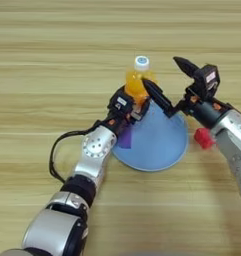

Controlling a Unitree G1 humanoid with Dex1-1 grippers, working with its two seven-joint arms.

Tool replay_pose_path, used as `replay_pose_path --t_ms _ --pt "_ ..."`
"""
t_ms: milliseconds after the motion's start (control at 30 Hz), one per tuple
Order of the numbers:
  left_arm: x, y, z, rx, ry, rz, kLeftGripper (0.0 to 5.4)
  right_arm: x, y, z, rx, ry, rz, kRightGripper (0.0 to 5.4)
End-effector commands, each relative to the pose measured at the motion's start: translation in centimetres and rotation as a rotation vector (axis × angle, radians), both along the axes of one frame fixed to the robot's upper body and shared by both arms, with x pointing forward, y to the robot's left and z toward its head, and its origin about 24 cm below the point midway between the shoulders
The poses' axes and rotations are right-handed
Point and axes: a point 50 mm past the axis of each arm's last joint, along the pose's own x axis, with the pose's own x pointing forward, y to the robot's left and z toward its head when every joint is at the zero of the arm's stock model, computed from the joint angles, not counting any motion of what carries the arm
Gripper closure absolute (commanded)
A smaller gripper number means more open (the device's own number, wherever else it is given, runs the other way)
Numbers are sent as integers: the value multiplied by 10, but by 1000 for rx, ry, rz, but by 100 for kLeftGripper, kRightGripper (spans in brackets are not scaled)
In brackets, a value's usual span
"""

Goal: Move the objects on the table

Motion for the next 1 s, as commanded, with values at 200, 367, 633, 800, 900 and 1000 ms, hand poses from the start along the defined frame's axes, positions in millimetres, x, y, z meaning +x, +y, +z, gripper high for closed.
replay_pose_path --t_ms 200,367,633,800,900,1000 --pt "9 22 29 -33 -114 77 202 8 -36 0 11 4 -134 0" --pt "9 39 26 -27 -102 135 202 13 -41 -5 -5 3 -198 0" --pt "9 55 16 -19 -42 220 202 20 -48 -10 -2 7 -264 0" --pt "7 67 7 -7 -5 262 202 23 -52 -11 8 12 -293 0" --pt "6 74 2 1 16 283 202 23 -51 -11 8 12 -297 0" --pt "6 77 -3 8 43 304 202 23 -51 -11 7 11 -302 0"
